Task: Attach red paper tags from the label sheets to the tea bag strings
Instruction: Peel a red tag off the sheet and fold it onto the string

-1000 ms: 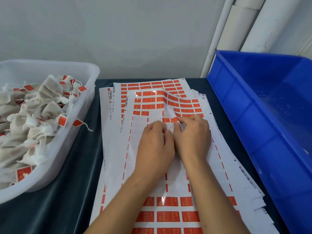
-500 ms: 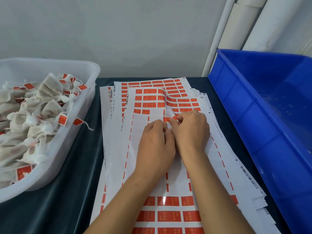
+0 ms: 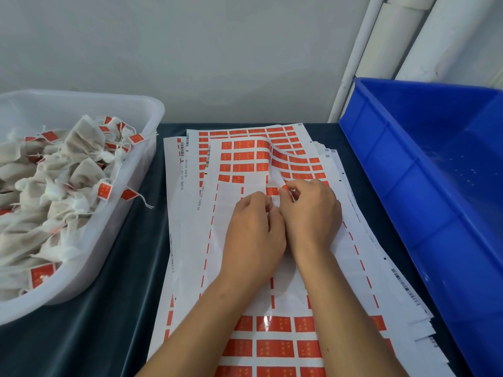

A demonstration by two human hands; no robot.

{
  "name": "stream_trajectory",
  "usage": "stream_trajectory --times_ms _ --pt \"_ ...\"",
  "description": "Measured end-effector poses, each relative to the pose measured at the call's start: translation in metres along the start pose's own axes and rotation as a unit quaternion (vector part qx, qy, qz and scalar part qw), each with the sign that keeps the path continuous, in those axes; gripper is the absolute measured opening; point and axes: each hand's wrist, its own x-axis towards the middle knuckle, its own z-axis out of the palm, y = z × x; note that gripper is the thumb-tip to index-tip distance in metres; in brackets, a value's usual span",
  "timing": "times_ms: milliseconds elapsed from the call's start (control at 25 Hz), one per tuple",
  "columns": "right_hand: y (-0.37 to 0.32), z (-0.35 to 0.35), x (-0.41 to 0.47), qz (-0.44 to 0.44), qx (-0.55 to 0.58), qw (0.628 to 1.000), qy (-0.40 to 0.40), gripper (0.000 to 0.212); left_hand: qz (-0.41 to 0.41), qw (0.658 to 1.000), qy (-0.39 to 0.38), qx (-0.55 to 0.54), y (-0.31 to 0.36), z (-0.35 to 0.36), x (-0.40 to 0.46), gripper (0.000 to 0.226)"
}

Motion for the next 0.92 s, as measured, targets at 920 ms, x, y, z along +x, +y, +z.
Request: stream_trajectory --times_ms 920 --pt "-0.0024 0.0007 0.0029 0.042 -0.018 0.999 0.007 0.025 -0.006 1.0 -0.003 -0.009 0.0008 -0.0023 0.0008 0.021"
